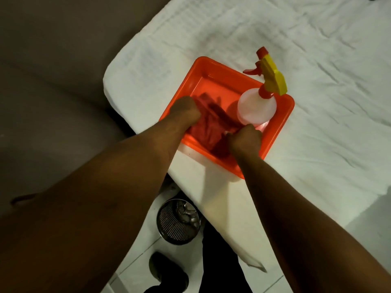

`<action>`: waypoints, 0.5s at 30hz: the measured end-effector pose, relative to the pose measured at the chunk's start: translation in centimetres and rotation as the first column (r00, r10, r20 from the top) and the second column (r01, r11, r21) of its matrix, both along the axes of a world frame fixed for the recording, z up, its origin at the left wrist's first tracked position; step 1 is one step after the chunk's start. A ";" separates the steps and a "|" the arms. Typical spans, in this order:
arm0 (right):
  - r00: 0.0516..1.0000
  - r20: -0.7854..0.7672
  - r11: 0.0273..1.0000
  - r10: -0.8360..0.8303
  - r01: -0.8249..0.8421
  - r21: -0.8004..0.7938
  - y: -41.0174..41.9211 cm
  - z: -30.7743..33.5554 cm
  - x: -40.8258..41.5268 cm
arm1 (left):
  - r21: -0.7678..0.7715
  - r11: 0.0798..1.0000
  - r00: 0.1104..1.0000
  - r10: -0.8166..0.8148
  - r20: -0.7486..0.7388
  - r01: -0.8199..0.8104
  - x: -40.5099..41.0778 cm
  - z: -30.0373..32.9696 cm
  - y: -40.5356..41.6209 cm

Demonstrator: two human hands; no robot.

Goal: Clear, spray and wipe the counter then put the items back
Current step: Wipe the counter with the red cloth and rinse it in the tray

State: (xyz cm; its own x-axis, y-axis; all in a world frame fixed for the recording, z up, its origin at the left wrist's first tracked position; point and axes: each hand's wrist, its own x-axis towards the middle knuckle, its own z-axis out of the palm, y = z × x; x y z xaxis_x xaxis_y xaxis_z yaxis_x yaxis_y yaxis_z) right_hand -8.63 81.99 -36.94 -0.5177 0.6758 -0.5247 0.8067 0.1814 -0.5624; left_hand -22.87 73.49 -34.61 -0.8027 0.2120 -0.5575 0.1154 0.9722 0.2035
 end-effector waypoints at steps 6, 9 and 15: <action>0.999 0.020 0.999 -0.041 0.041 -0.021 -0.7 -1.1 0.0 | -0.030 0.999 0.999 -0.030 0.011 0.030 0.4 0.4 0.1; 0.984 -0.082 0.984 -0.155 0.146 -0.106 -1.5 -0.2 0.3 | 0.102 0.991 0.996 0.088 0.035 -0.091 1.0 1.3 -0.6; 0.876 -0.240 0.886 -0.418 0.334 -0.323 -4.5 5.7 0.9 | 0.231 0.865 0.871 0.358 0.338 -0.445 -0.2 8.3 -3.1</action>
State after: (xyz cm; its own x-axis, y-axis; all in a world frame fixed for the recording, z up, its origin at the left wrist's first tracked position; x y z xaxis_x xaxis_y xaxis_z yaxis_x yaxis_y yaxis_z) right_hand -7.74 77.49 -31.28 -0.4099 0.7086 -0.5744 0.5723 -0.2905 -0.7668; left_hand -23.07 70.43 -26.35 -0.6764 0.0919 -0.7307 -0.3751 0.8109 0.4492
